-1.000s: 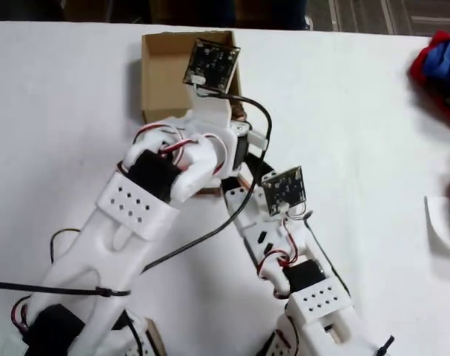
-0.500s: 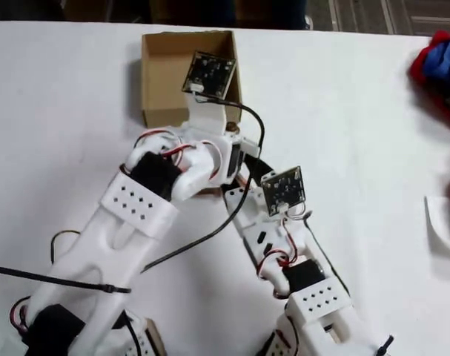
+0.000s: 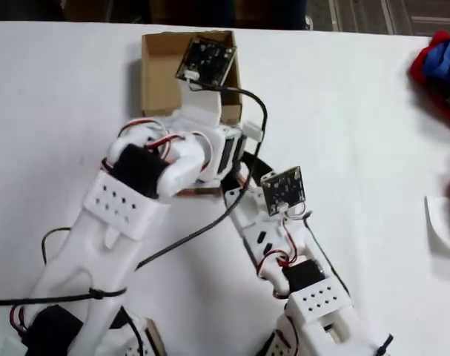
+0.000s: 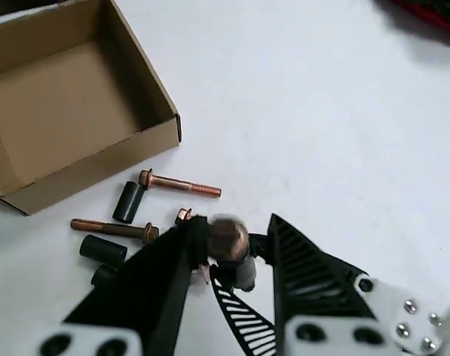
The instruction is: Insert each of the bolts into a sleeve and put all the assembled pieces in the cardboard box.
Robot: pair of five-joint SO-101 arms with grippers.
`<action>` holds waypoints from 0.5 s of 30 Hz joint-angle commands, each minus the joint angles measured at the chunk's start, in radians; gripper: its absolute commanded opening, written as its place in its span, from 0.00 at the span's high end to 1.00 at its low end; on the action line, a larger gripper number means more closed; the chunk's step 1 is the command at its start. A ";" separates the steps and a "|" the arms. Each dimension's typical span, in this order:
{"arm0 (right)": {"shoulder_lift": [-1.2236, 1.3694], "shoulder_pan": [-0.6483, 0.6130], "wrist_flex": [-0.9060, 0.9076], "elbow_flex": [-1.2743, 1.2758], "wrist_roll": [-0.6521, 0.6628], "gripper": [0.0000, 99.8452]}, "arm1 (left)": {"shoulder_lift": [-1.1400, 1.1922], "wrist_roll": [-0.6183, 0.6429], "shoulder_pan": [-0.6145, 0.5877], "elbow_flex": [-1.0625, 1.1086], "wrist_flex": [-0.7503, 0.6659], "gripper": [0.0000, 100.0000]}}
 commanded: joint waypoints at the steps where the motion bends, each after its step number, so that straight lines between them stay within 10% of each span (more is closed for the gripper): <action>1: -0.027 0.010 -0.021 -0.018 -0.003 0.98 | -0.014 -0.044 -0.009 -0.087 0.023 0.85; 9: -0.027 0.010 -0.016 -0.018 -0.003 0.98 | -0.012 -0.064 -0.037 -0.168 0.017 0.85; 15: 0.024 0.120 0.151 -0.190 -0.009 0.98 | -0.009 -0.141 -0.319 -0.147 0.044 0.85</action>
